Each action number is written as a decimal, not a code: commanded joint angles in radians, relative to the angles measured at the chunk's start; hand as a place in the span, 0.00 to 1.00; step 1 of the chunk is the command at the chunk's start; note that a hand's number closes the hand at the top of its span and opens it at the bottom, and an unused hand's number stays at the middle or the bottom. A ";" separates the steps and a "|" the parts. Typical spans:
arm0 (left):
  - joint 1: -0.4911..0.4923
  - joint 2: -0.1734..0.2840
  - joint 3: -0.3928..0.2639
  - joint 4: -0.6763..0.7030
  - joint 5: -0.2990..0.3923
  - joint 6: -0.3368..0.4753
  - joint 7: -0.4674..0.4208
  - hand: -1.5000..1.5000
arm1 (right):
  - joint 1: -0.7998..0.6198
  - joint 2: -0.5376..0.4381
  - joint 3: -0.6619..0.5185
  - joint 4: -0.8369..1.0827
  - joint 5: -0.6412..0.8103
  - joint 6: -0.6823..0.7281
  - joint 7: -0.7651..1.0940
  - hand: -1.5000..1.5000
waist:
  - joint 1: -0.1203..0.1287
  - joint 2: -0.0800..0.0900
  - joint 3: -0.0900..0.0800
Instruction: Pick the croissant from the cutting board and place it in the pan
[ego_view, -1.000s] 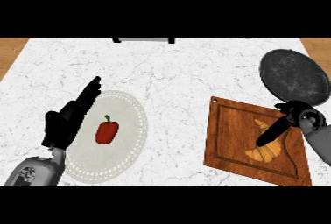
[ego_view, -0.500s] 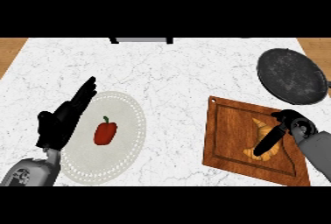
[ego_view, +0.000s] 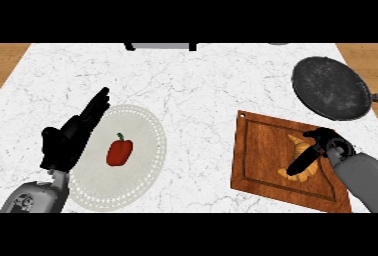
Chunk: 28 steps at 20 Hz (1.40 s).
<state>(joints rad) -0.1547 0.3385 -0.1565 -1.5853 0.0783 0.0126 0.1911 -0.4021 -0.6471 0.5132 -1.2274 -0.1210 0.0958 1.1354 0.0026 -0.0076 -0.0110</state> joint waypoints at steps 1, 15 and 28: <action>0.037 0.002 0.012 -0.044 -0.003 -0.014 0.003 0.50 | -0.007 0.059 -0.004 0.051 -0.004 0.064 0.068 1.00 | 0.007 0.008 0.011; 0.038 -0.021 0.024 -0.021 -0.035 -0.036 0.000 0.50 | -0.033 0.072 0.005 -0.066 0.119 0.012 0.155 1.00 | -0.001 0.005 0.010; 0.062 -0.017 0.057 -0.023 -0.014 -0.038 0.006 0.50 | -0.091 -0.047 0.232 -0.598 0.747 -0.263 -0.317 1.00 | -0.037 -0.017 0.010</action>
<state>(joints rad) -0.1083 0.3033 -0.1253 -1.6061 0.0414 -0.0075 0.2004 -0.4827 -0.6634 0.7053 -1.6866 0.4445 -0.0603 0.8481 -0.0244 -0.0218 -0.0015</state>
